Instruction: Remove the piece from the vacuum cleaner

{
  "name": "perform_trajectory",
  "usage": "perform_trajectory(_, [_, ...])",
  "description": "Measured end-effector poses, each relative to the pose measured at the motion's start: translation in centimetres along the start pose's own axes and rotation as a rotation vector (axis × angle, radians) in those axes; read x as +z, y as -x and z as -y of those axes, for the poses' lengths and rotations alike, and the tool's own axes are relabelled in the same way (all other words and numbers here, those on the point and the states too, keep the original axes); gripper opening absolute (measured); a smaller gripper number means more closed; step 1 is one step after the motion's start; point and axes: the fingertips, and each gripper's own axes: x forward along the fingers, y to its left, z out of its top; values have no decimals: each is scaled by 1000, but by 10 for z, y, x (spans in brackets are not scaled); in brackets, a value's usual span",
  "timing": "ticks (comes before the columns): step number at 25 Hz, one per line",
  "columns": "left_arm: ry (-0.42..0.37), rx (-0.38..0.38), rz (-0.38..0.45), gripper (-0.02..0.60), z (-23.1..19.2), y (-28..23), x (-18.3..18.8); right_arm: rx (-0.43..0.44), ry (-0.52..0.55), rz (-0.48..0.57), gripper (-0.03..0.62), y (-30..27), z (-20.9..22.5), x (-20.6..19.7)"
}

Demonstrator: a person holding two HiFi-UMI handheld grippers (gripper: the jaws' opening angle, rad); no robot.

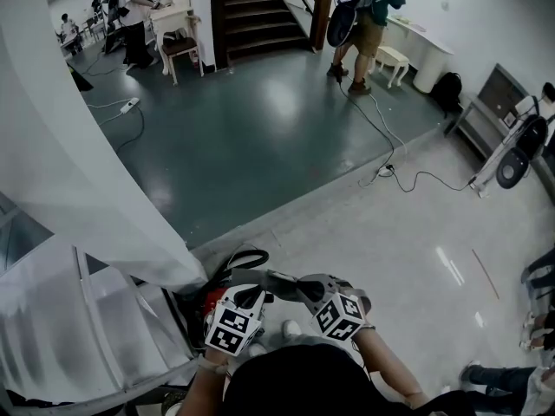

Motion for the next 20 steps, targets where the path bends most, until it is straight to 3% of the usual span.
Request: perform_trajectory(20, [26,16,-7,34,-1,7,2,-3,27,7,48,-5,-8,7])
